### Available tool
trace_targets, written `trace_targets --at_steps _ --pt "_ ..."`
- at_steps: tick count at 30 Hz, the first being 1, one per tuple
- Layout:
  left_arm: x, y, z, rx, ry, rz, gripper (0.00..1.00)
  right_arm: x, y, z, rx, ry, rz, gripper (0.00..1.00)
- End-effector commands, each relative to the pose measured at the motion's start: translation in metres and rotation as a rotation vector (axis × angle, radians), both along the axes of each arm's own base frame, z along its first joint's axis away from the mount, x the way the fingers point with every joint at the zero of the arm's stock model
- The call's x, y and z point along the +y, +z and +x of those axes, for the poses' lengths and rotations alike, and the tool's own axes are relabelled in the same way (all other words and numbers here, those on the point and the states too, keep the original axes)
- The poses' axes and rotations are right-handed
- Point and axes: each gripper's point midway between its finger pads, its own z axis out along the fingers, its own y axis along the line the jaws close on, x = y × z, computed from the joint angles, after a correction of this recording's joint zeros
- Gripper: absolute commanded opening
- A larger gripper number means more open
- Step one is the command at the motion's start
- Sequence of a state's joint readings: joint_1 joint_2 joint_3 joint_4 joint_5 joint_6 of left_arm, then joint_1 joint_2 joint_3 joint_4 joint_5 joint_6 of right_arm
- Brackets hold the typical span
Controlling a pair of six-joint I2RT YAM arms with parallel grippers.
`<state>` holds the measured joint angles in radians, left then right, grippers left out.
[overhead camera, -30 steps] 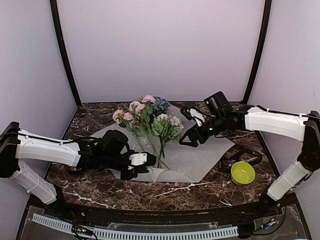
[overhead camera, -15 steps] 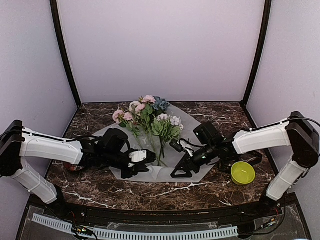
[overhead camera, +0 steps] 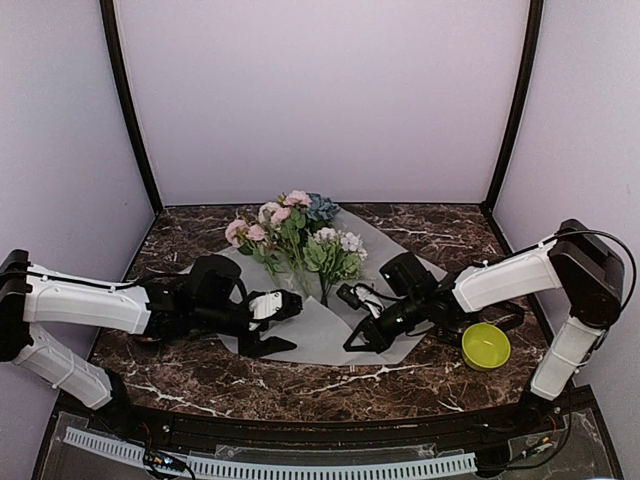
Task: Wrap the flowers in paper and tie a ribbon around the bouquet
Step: Pass from the left arm to the right, then fold the bottom corner of the flattened wrapping paper at the center of the board.
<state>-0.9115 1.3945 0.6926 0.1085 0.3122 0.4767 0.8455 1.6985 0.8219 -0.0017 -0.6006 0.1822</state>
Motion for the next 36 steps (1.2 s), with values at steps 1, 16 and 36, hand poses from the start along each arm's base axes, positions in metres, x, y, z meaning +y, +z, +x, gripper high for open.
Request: trace_targets --at_steps 1,16,36 --pt "0.007 0.043 -0.004 -0.049 0.049 -0.202 0.69 0.005 0.006 0.016 -0.029 -0.046 -0.006 0.00" --pt "0.036 -0.022 0.023 0.098 0.362 -0.070 0.71 -0.004 0.002 0.042 -0.015 -0.168 -0.070 0.00" --pt "0.069 -0.072 0.044 0.123 0.582 0.111 0.65 -0.007 0.004 0.076 -0.092 -0.226 -0.191 0.00"
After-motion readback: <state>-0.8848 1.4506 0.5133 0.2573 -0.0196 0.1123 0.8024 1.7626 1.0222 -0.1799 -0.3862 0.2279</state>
